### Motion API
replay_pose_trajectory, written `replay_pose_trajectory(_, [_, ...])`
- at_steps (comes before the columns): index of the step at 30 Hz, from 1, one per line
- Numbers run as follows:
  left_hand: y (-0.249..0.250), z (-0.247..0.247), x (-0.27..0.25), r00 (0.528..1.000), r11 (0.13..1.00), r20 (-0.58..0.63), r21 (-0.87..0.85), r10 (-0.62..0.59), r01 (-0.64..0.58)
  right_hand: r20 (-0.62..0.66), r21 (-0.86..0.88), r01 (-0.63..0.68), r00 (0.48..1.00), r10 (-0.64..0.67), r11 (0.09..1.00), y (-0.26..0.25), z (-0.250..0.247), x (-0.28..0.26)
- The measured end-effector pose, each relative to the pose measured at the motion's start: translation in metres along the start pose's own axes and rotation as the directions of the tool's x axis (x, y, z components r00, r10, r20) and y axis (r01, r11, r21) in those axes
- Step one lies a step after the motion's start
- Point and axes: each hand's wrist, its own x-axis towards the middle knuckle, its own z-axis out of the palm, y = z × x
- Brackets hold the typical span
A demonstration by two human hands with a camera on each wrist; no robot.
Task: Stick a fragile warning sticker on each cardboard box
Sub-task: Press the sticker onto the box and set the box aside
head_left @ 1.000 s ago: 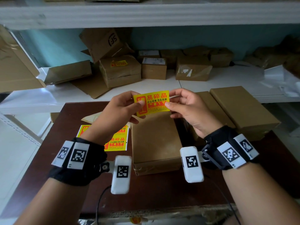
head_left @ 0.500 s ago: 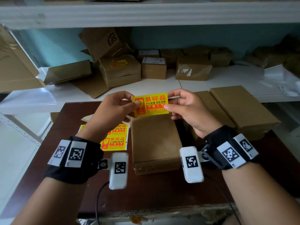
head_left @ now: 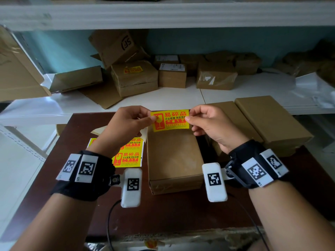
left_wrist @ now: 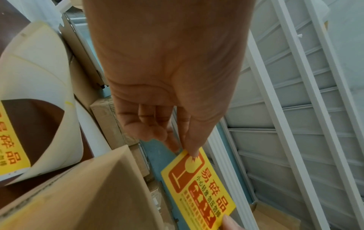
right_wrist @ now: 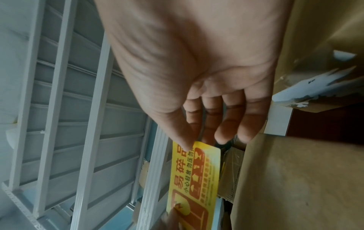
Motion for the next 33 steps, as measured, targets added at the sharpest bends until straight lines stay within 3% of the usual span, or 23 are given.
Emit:
replay_pose_trajectory(12, [-0.002, 0.001, 0.002, 1.0, 0.999, 0.017, -0.041, -0.001, 0.001, -0.086, -0.01, 0.014, 0.996, -0.015, 1.0, 0.001, -0.002, 0.001])
replay_pose_trajectory(19, [-0.002, 0.001, 0.002, 1.0, 0.999, -0.016, -0.05, 0.002, -0.003, -0.039, -0.009, 0.0, 0.999, 0.0, 1.0, 0.002, 0.0, 0.001])
replay_pose_trajectory(33, [-0.013, 0.006, 0.007, 0.99, 0.991, 0.049, -0.003, -0.132, 0.132, -0.004, -0.118, -0.084, 0.996, 0.084, 0.989, 0.016, -0.003, 0.009])
